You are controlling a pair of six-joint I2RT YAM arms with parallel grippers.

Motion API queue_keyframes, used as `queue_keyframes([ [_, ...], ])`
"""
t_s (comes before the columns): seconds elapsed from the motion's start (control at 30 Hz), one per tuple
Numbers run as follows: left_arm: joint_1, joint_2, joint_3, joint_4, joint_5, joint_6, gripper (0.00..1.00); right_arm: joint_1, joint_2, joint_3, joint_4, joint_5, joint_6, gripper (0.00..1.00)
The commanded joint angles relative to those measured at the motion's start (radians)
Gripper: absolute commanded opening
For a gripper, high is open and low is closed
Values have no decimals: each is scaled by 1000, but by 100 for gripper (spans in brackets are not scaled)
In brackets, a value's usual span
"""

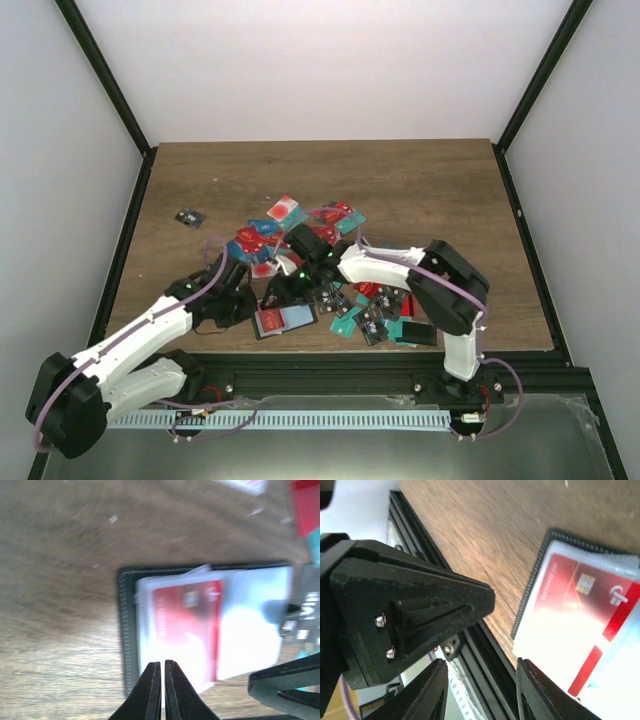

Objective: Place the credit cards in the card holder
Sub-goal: Insert the credit card into the card holder, then pick up the credit card from the center of the board.

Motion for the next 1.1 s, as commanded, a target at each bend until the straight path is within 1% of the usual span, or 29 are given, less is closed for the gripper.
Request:
queue_keyframes([
  [0.0,-3,-42,106,-51,-14,63,7,-55,-132,9,-42,36,-46,41],
  [0.1,-3,-35,160,-41,11,105,9,-113,-205,-40,-61,61,-53,43],
  [0.23,-5,4,221,18,63,170,12,-210,-307,-121,-111,117,-59,47],
  [0.33,-7,70,270,97,129,220,14,-298,-420,-232,-104,142,-5,52],
  [0.47,-22,205,350,173,216,301,15,-395,-569,-404,-72,188,85,57],
  [0.6,-33,339,441,229,287,369,16,-438,-700,-550,-42,242,196,62],
  [0.77,-50,513,564,274,379,434,18,-494,-831,-714,16,279,348,63],
  [0.93,-66,697,701,294,456,472,19,-512,-905,-812,80,314,493,63],
  [1.07,-77,831,819,290,508,485,20,-513,-921,-883,158,318,606,62],
])
